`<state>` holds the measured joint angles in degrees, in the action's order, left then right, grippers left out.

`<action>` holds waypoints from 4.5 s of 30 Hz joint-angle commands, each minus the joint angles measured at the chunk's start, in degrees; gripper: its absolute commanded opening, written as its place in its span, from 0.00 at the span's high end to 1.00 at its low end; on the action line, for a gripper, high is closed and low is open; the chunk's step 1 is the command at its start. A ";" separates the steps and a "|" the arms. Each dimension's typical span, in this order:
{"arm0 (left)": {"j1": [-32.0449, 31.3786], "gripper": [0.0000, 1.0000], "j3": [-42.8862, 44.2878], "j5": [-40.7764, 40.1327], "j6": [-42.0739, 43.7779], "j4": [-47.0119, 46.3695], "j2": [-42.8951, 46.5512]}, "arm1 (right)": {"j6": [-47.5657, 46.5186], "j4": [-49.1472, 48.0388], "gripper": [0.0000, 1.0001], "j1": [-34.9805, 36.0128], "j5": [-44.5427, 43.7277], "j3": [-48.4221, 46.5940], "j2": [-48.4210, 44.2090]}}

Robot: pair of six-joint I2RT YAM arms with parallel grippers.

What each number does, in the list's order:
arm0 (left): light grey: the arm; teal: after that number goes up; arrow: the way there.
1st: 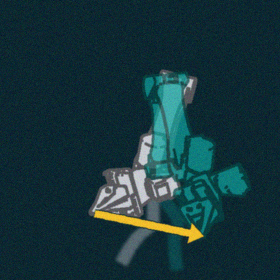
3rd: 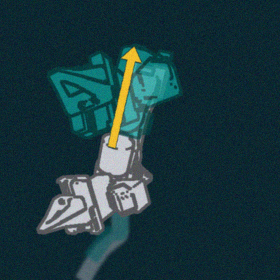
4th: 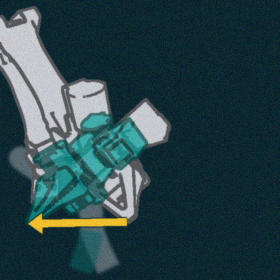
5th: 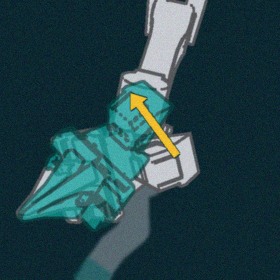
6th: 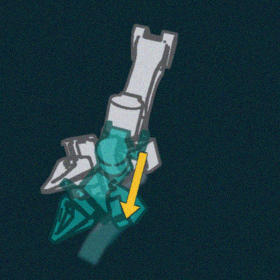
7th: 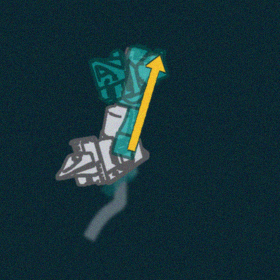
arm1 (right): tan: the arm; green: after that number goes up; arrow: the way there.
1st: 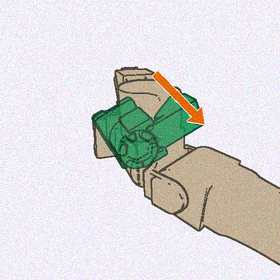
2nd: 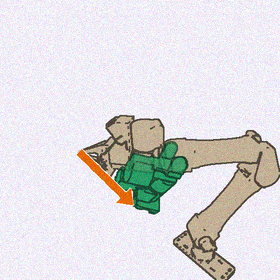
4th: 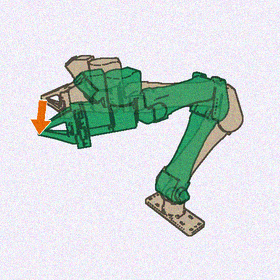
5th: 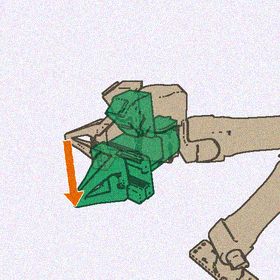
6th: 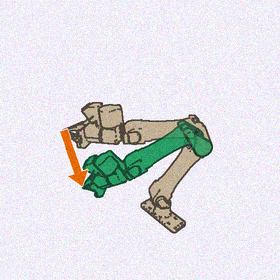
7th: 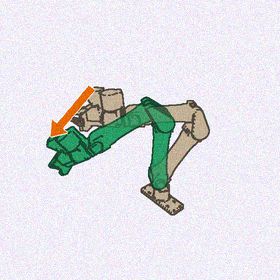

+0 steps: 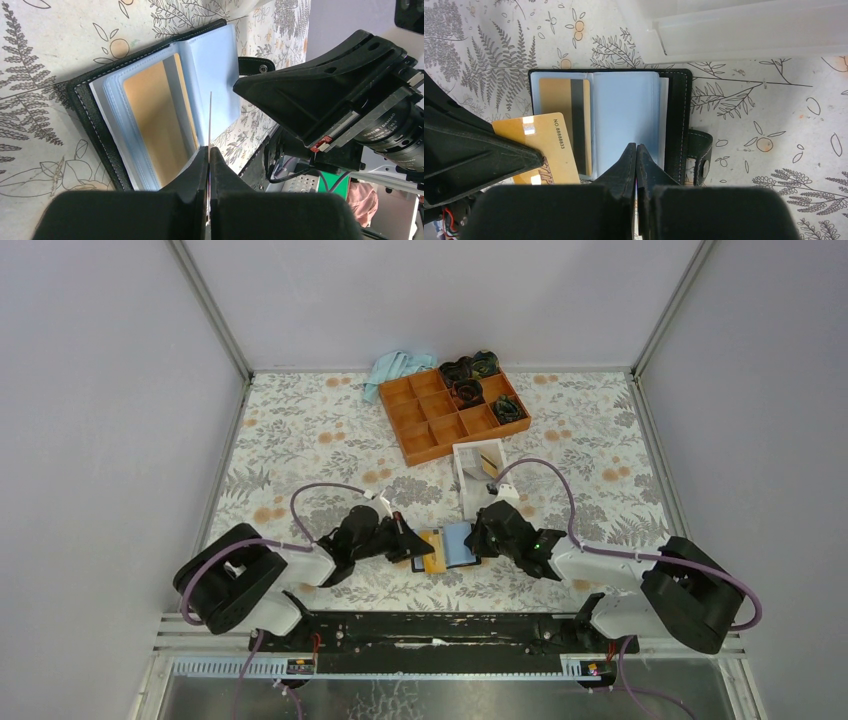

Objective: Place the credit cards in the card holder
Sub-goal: Insert the credit card into the card holder.

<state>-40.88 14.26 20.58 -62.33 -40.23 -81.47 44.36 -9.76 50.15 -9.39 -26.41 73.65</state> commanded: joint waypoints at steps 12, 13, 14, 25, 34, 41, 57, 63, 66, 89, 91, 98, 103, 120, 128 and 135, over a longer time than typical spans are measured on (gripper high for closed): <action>-0.44 1.00 3.14 -0.40 -1.07 -5.49 -4.22 | 1.84 -0.68 1.00 0.25 -2.96 0.99 0.29; -0.51 1.00 3.41 -0.47 -0.98 -5.40 -4.46 | 1.87 -0.61 1.00 0.26 -3.19 1.12 0.27; -0.44 1.00 3.59 -0.51 -0.88 -5.22 -4.67 | 1.88 -0.53 1.00 0.25 -3.32 1.31 0.27; -0.43 1.00 3.97 -1.36 -0.52 -5.60 -6.48 | 2.26 -0.63 1.00 0.28 -3.35 1.88 0.27; -0.34 1.00 4.84 -1.66 -0.74 -6.27 -7.71 | 2.31 -0.70 1.00 0.27 -3.19 1.98 0.18; 0.36 1.00 5.22 -1.52 -0.80 -5.95 -7.82 | 2.40 -0.79 1.00 0.30 -3.15 2.17 0.12; 1.58 1.00 4.70 -2.47 0.00 -3.55 -7.25 | 2.39 -0.87 1.00 0.29 -3.66 2.33 -0.11; 1.59 1.00 5.55 -2.22 0.73 -1.03 -7.76 | 2.39 -1.05 1.00 0.28 -3.62 2.24 0.18; 1.55 1.00 5.77 -1.95 0.89 -0.81 -8.29 | 2.34 -1.11 1.00 0.29 -3.54 2.24 0.17; 1.60 1.00 6.56 -3.04 -0.84 0.51 -11.19 | 2.62 -1.47 1.00 0.28 -3.57 2.38 0.63; 1.59 1.00 6.69 -2.73 -0.87 0.27 -11.70 | 2.58 -1.45 1.00 0.30 -3.65 2.41 0.62; 1.64 1.00 7.07 -1.85 -1.31 -0.90 -13.23 | 2.65 -1.49 1.00 0.28 -3.38 2.22 1.06; 1.57 1.00 7.36 -1.51 -0.96 -0.36 -13.76 | 2.58 -1.53 1.00 0.30 -3.42 2.24 1.21; 1.94 1.00 10.07 1.54 1.15 0.69 -16.30 | 2.12 -1.23 1.00 0.30 -3.24 1.64 1.58; 2.89 1.00 9.27 3.15 1.25 -0.53 -17.19 | 2.34 -0.64 1.00 0.18 -3.96 2.20 1.57; 3.65 1.00 8.00 4.02 1.07 -2.15 -17.35 | 1.68 4.59 1.00 0.19 -7.28 0.80 2.03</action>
<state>-38.04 23.66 24.23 -63.24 -42.44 -97.62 46.37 -9.76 50.15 -11.75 -24.47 74.85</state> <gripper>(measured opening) 0.014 0.011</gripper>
